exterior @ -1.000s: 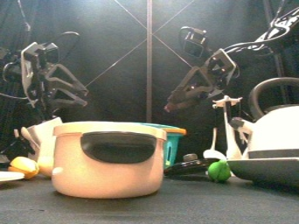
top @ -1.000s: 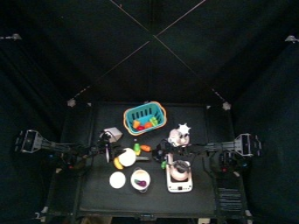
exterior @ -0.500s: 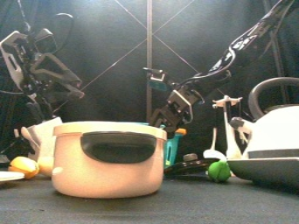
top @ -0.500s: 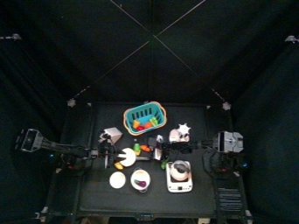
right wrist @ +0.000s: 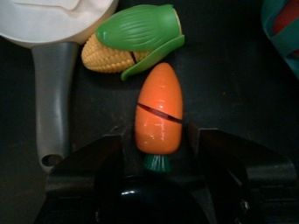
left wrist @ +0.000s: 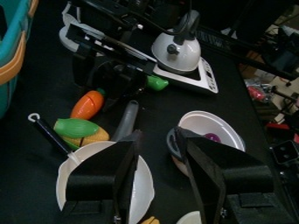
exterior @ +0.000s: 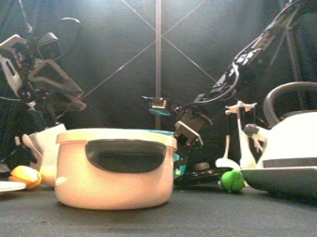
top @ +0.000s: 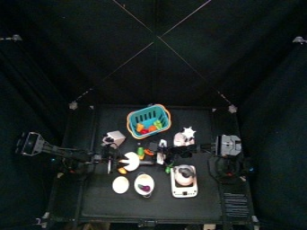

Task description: Pick up carrot

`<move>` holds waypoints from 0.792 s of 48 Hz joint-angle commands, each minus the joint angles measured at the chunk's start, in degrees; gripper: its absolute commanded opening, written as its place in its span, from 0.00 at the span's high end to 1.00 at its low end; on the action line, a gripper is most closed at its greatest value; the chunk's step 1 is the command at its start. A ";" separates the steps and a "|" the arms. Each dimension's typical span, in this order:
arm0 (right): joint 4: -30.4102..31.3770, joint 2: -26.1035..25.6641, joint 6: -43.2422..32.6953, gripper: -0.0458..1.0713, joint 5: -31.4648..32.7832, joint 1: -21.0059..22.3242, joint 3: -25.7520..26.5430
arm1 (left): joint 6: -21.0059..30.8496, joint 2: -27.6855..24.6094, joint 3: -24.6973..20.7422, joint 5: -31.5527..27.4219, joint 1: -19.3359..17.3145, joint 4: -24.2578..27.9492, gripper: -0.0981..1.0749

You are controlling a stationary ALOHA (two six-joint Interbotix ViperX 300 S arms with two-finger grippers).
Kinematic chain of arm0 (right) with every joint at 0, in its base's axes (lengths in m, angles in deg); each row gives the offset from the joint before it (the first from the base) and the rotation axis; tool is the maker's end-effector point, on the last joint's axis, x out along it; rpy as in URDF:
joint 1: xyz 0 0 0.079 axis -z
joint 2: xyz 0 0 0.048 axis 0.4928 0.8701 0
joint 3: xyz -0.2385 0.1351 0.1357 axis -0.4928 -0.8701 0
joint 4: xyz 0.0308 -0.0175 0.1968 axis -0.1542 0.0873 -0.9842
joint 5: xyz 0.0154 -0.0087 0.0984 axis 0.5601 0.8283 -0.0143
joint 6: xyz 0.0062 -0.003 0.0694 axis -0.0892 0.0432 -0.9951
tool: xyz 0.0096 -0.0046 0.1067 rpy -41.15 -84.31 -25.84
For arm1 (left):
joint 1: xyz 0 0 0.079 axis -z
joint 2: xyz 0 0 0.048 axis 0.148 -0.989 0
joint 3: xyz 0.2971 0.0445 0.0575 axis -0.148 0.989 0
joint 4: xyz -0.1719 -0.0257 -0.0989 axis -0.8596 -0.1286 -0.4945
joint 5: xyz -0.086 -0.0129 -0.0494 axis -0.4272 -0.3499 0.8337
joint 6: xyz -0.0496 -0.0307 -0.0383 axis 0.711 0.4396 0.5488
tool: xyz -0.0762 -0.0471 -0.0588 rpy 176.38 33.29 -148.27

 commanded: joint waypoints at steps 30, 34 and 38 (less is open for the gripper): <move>0.88 -14.33 -0.35 0.40 2.29 -4.75 -1.49 | -0.18 0.00 -1.23 0.09 0.09 -0.09 0.25; 0.88 -15.47 -0.53 0.41 1.93 -5.80 -1.58 | -0.18 0.00 -1.32 0.09 0.00 -0.09 0.25; 0.70 -16.08 -0.70 0.41 1.85 -6.33 -1.76 | -0.26 0.09 -1.41 0.44 0.09 0.00 0.25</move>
